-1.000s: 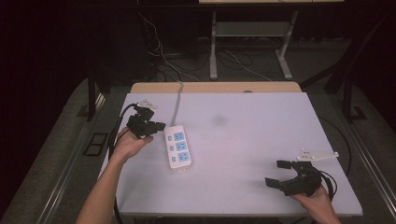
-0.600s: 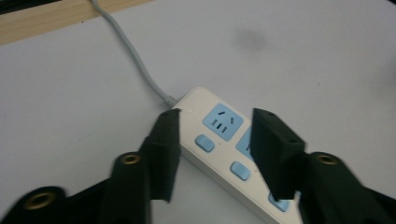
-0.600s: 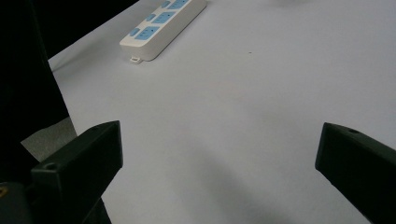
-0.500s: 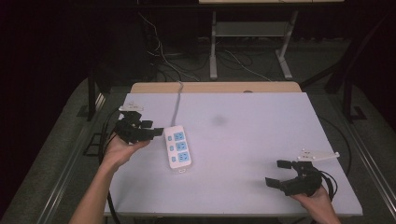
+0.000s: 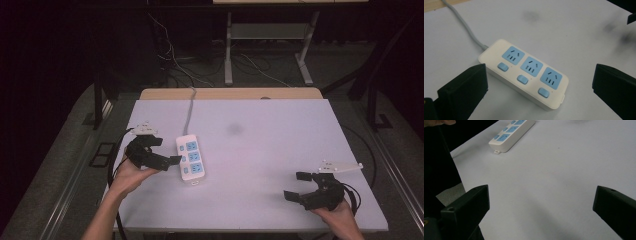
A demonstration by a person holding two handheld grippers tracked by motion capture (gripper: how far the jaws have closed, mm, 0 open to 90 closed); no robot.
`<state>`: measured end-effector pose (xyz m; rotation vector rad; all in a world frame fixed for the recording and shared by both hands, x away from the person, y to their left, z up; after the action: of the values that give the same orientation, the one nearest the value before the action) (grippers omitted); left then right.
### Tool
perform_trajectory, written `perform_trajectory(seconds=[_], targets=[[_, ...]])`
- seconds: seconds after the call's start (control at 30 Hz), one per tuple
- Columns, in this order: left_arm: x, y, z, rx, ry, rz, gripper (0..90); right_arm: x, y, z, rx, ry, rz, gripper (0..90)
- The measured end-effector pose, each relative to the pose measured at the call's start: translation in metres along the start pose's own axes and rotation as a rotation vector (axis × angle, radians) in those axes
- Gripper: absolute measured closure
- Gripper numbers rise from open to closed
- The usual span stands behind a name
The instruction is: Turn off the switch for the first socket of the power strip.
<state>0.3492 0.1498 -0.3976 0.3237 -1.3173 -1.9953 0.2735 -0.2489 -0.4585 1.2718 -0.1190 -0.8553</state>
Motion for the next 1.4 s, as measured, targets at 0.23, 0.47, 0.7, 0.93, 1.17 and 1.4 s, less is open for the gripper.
perform_trajectory(seconds=[0.23, 0.47, 0.7, 0.93, 1.17, 1.4], targets=[[0.008, -0.01, 0.005, 0.045, 0.001, 0.0, 0.0, 0.0, 0.0, 0.001, 0.0, -0.001, -0.001, 0.5], [0.014, -0.02, 0.008, 0.078, -0.003, 0.011, 0.0, 0.0, 0.0, 0.001, 0.0, -0.002, -0.001, 0.5], [0.022, -0.029, 0.011, 0.108, -0.014, 0.009, 0.0, 0.0, 0.0, 0.0, -0.002, -0.001, 0.0, 0.5], [0.03, -0.041, 0.011, 0.139, -0.022, 0.005, 0.0, -0.001, 0.0, 0.0, -0.001, 0.0, 0.001, 0.5], [0.034, -0.052, 0.008, 0.153, -0.033, 0.019, 0.0, -0.001, -0.001, 0.0, -0.002, 0.001, 0.002, 0.5], [0.033, -0.064, 0.004, 0.159, -0.032, 0.035, 0.0, -0.001, -0.001, 0.001, -0.001, 0.001, 0.003, 0.5]])
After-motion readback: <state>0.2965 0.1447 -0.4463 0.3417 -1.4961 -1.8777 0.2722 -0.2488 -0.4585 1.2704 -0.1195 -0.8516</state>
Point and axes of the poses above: each handheld gripper's, and its own axes: z roughly backward along the jaws, y roughly out of its top, x roughly to its right, the point moved 7 cm from there along -z, roughly forward along the jaws, and after that the axes turned 12 degrees about x, right-handed, at the moved point
